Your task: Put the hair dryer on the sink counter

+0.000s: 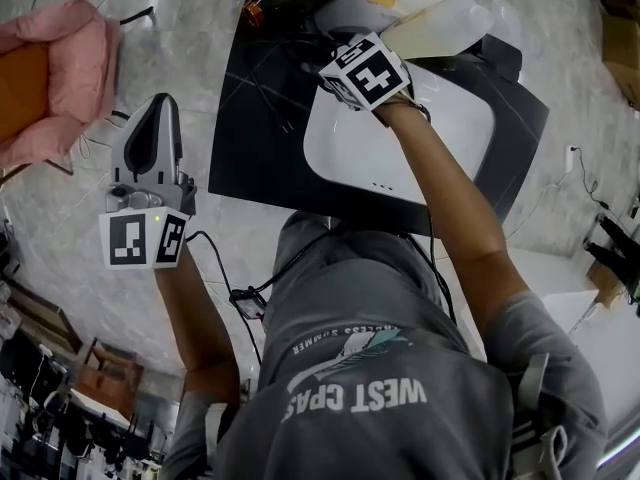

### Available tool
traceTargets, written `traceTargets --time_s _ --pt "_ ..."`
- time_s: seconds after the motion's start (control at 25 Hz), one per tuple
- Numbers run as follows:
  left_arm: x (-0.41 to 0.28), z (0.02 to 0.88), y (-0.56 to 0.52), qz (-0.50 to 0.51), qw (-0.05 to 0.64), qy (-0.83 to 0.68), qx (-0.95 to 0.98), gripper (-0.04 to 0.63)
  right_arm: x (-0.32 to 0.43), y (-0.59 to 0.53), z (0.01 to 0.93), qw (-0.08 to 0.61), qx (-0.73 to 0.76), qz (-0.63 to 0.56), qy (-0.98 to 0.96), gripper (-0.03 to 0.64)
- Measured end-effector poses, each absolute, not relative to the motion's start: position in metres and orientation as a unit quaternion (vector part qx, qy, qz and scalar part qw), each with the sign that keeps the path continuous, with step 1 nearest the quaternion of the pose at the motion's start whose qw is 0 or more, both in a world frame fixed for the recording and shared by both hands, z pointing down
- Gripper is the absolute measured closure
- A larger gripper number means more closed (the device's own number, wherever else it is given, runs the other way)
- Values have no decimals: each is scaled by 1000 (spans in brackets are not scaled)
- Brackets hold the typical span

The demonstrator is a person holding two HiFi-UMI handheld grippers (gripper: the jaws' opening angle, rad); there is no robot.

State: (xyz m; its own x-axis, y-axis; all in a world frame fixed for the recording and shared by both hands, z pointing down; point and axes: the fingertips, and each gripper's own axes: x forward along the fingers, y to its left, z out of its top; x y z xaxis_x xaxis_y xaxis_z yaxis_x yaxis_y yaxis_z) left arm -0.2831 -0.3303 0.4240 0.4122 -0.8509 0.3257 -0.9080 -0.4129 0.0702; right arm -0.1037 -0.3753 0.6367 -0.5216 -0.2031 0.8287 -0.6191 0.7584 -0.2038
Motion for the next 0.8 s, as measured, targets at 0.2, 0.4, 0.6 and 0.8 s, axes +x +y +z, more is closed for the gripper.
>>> traceTargets --time_s 0.2,0.4,0.6,0.8 --pt "-289 402 -314 115 106 -538 828 575 -97 -368 611 419 250 232 -841 296" --pt "-295 373 -294 112 84 -548 825 575 -92 -361 572 409 251 222 -849 296" --pt "-301 346 -272 109 60 -546 828 575 -92 -358 502 348 291 187 -872 371" --pt "-316 330 -248 109 37 -554 825 575 -102 -347 426 268 319 129 -900 460"
